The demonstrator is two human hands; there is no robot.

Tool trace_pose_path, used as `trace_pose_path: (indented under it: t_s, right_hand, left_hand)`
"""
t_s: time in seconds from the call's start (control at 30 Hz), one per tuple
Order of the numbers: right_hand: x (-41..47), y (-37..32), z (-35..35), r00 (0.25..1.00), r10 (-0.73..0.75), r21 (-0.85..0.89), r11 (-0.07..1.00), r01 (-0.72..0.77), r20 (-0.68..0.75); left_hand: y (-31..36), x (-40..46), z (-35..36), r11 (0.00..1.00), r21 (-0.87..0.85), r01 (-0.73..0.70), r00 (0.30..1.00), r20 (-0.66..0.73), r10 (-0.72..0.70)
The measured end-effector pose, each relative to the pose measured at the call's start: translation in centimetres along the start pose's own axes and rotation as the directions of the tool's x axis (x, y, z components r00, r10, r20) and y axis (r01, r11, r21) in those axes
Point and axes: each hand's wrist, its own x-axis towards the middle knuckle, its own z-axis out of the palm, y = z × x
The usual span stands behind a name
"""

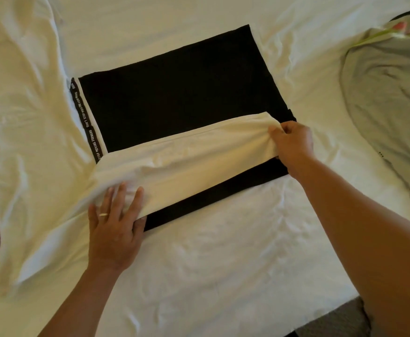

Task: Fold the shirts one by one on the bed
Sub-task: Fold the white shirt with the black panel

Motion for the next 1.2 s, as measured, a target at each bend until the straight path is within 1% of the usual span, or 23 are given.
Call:
trace_pose_path:
  t_s: [0.1, 0.17, 0.23, 0.3, 0.4, 0.47, 0.57, 0.67, 0.7, 0.77, 0.83, 0.87, 0.9, 0.93, 0.97, 1.0, 1.03, 1.07, 1.2]
  right_hand:
    - [0.2, 0.4, -0.4, 0.998, -0.026, -0.080, 0.997, 0.022, -0.049]
    - [0.2, 0.6, -0.4, 0.997, -0.045, -0.126, 0.991, 0.037, -0.064]
    - [0.2, 0.7, -0.4, 0.996, -0.050, -0.155, 0.987, 0.039, -0.071]
    - [0.4, 1.0, -0.4, 0.997, -0.051, -0.179, 0.983, 0.040, -0.063]
    - [0.5, 1.4, -0.5, 0.996, -0.064, -0.199, 0.979, 0.049, -0.069]
    - [0.5, 1.7, -0.5, 0.995, -0.073, -0.211, 0.976, 0.056, -0.073]
    - [0.6, 2.0, -0.5, 0.995, -0.074, -0.229, 0.972, 0.056, -0.068]
    - [0.5, 2.1, -0.1, 0.992, -0.074, -0.284, 0.958, 0.043, -0.099]
    - [0.5, 2.1, 0.2, 0.988, -0.098, -0.327, 0.944, 0.053, -0.123]
    - [0.3, 2.3, 0.8, 0.966, -0.195, -0.460, 0.882, 0.097, -0.169]
    - [-0.3, 2.5, 1.6, 0.918, -0.358, -0.566, 0.798, 0.207, -0.170]
    - [-0.8, 2.5, 2.1, 0.882, -0.456, -0.589, 0.748, 0.304, -0.124]
    - [-1.4, 2.5, 2.8, 0.843, -0.536, -0.602, 0.685, 0.411, -0.035]
    - [-1.9, 2.6, 3.5, 0.811, -0.577, -0.608, 0.609, 0.509, 0.101]
    - [-2.3, 2.8, 4.1, 0.778, -0.570, -0.612, 0.525, 0.591, 0.263]
    - [-2.5, 3.2, 4.6, 0.746, -0.526, -0.618, 0.442, 0.650, 0.409]
    - [-2.6, 3.7, 4.9, 0.728, -0.468, -0.629, 0.381, 0.678, 0.501]
    - [-2.3, 4.2, 4.8, 0.731, -0.424, -0.642, 0.358, 0.678, 0.535]
    - [-2.2, 4.7, 4.5, 0.809, -0.346, -0.706, 0.399, 0.585, 0.475]
  left_hand:
    - [0.5, 0.1, 0.1, 0.999, 0.024, -0.037, 0.998, 0.043, 0.036]
    - [0.8, 0.0, 0.4, 0.999, 0.035, -0.032, 0.996, 0.082, 0.029]
    - [1.0, 0.0, 0.4, 1.000, 0.023, -0.008, 0.996, 0.092, 0.005]
    - [1.0, 0.2, 0.4, 1.000, -0.010, 0.012, 0.998, 0.069, -0.011]
    - [0.6, 0.9, 0.1, 0.999, -0.041, -0.004, 0.998, -0.064, 0.001]
    - [0.6, 1.5, -0.1, 0.998, -0.046, 0.043, 0.990, -0.131, -0.049]
    - [1.2, 2.0, -0.2, 0.984, -0.038, 0.175, 0.974, -0.142, -0.179]
    - [1.6, 2.0, 0.3, 0.977, 0.001, 0.212, 0.971, -0.109, -0.211]
    - [1.6, 1.9, 0.7, 0.976, 0.028, 0.214, 0.973, -0.099, -0.210]
    - [1.8, 1.7, 1.3, 0.976, 0.064, 0.210, 0.976, -0.079, -0.205]
    - [1.9, 1.5, 1.7, 0.975, 0.060, 0.214, 0.977, -0.042, -0.211]
    - [1.9, 1.5, 1.9, 0.975, 0.052, 0.214, 0.977, -0.023, -0.213]
    - [1.9, 1.5, 2.0, 0.976, 0.051, 0.212, 0.977, -0.012, -0.212]
    - [1.8, 1.4, 2.0, 0.976, 0.052, 0.210, 0.978, -0.006, -0.210]
    - [1.8, 1.5, 2.1, 0.977, 0.051, 0.207, 0.978, -0.004, -0.207]
    - [1.7, 1.5, 2.1, 0.977, 0.045, 0.208, 0.978, 0.000, -0.208]
    - [1.7, 1.4, 2.1, 0.977, 0.037, 0.208, 0.978, 0.000, -0.208]
    - [1.8, 1.4, 2.1, 0.977, 0.036, 0.209, 0.978, 0.002, -0.209]
    - [1.9, 1.5, 1.7, 0.976, 0.021, 0.219, 0.974, 0.058, -0.220]
